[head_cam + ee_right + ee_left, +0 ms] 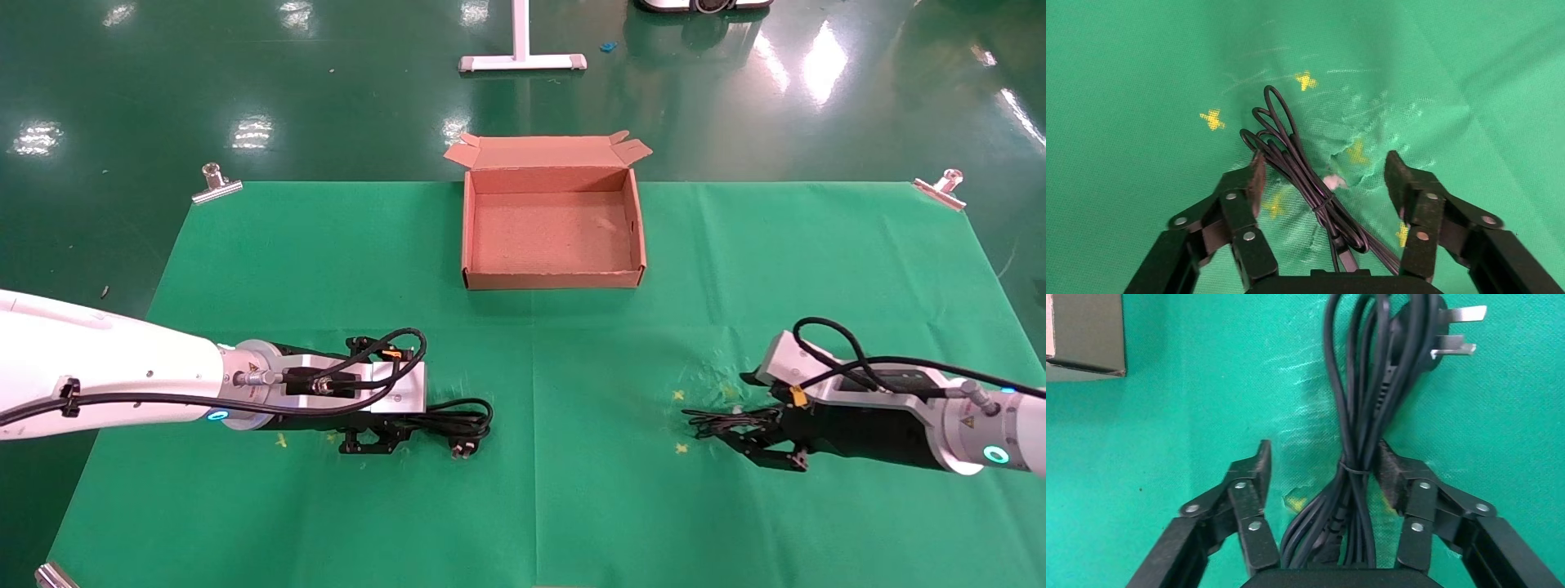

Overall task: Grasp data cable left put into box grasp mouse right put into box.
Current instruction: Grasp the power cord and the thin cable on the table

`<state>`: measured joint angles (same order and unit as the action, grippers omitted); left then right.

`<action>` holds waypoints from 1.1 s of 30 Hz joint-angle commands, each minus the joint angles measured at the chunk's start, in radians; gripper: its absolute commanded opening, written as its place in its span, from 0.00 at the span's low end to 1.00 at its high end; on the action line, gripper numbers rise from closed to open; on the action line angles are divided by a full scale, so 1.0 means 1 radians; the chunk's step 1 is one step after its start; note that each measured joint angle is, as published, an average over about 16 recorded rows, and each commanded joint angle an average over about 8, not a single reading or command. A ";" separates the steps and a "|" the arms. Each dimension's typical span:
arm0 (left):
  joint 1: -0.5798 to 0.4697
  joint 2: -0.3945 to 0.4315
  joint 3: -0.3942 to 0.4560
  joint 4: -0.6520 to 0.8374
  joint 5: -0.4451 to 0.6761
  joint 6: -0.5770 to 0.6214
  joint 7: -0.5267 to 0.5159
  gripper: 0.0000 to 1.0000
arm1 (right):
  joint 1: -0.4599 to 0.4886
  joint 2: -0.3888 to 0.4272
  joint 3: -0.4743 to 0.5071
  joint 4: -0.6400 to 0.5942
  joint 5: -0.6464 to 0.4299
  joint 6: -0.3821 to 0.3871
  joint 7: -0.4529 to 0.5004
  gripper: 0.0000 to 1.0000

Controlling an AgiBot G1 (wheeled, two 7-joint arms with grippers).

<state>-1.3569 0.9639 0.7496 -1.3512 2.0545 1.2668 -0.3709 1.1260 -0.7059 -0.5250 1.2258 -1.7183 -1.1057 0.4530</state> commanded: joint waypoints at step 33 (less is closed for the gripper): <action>-0.049 0.003 -0.025 0.016 -0.050 0.010 0.028 0.00 | 0.017 0.014 0.016 0.015 0.012 0.003 -0.001 0.00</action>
<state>-1.4108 0.9801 0.7259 -1.3284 2.0139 1.2613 -0.3337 1.1500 -0.6855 -0.5032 1.2473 -1.7038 -1.1020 0.4550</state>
